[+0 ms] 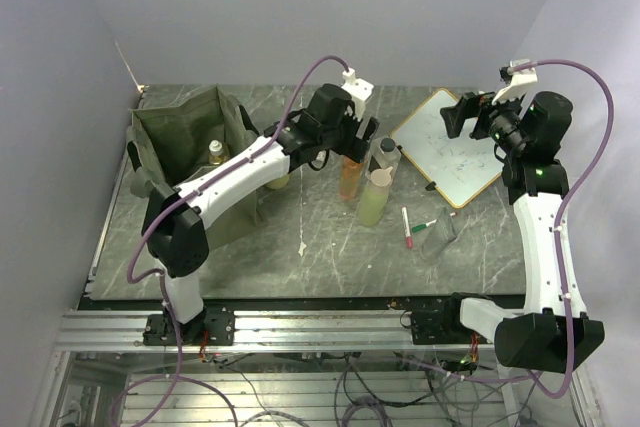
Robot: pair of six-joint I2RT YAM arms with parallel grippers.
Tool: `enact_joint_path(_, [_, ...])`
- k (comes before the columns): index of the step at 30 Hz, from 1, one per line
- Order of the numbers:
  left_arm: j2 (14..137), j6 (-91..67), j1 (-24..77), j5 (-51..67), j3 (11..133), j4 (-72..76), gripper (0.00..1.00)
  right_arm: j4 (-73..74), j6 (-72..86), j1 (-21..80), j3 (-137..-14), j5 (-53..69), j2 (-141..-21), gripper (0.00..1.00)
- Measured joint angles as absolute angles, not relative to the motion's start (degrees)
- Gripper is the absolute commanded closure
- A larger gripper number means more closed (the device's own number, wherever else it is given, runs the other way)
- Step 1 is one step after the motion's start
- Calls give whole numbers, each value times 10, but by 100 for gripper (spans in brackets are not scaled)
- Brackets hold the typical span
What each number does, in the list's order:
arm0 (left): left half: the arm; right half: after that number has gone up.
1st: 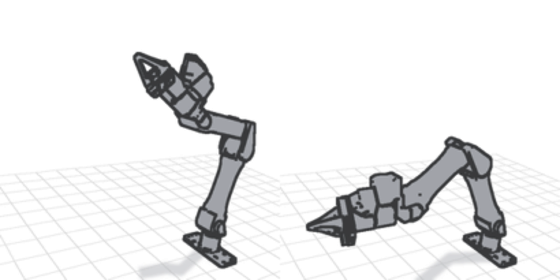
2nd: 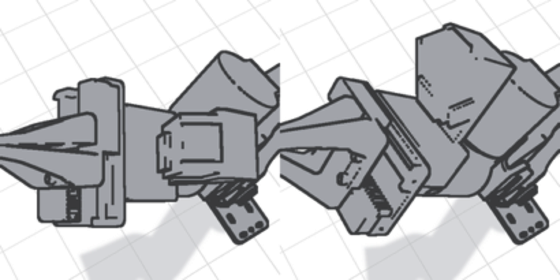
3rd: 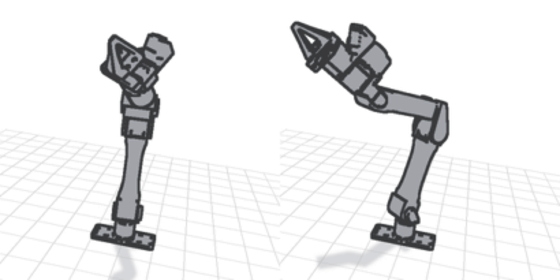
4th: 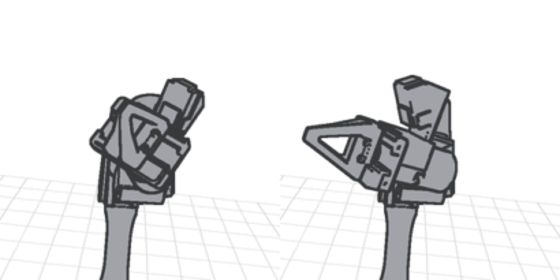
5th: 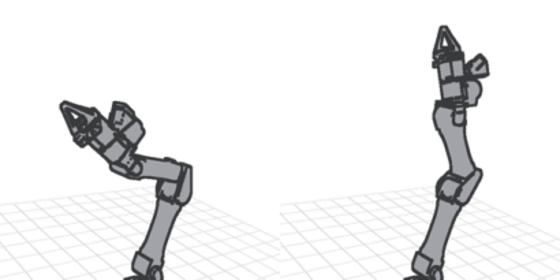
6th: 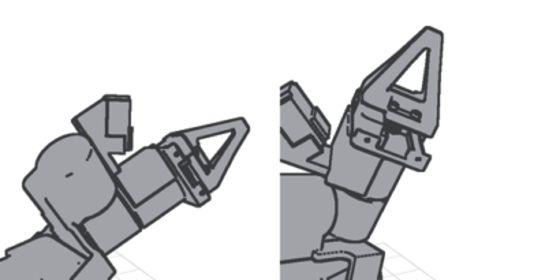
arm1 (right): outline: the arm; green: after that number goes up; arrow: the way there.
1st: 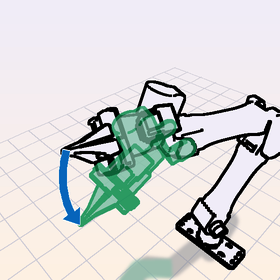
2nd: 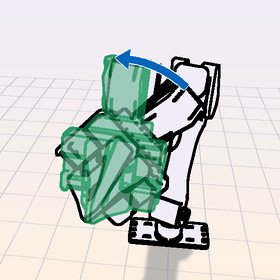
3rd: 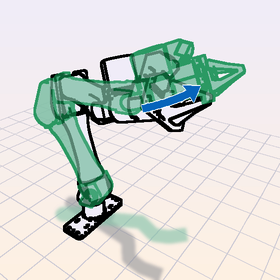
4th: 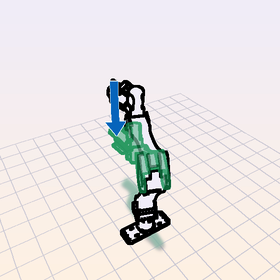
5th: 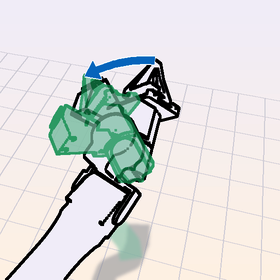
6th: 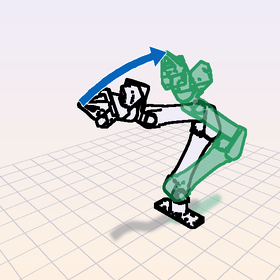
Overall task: Place the personal care products into the canvas bag
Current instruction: Pick up the care product from the center of the board.
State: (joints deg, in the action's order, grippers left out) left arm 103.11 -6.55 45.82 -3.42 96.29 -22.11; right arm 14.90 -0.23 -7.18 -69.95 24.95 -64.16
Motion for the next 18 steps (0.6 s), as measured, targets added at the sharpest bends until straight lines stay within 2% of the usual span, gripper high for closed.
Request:
enact_joint_path(6, [1066, -102, 470, -69, 990, -222, 1, 149, 1, -72, -700, 259, -645, 0])
enact_joint_path(18, [1103, -140, 486, -111, 998, -232, 5, 149, 12, -81, -679, 266, -634, 0])
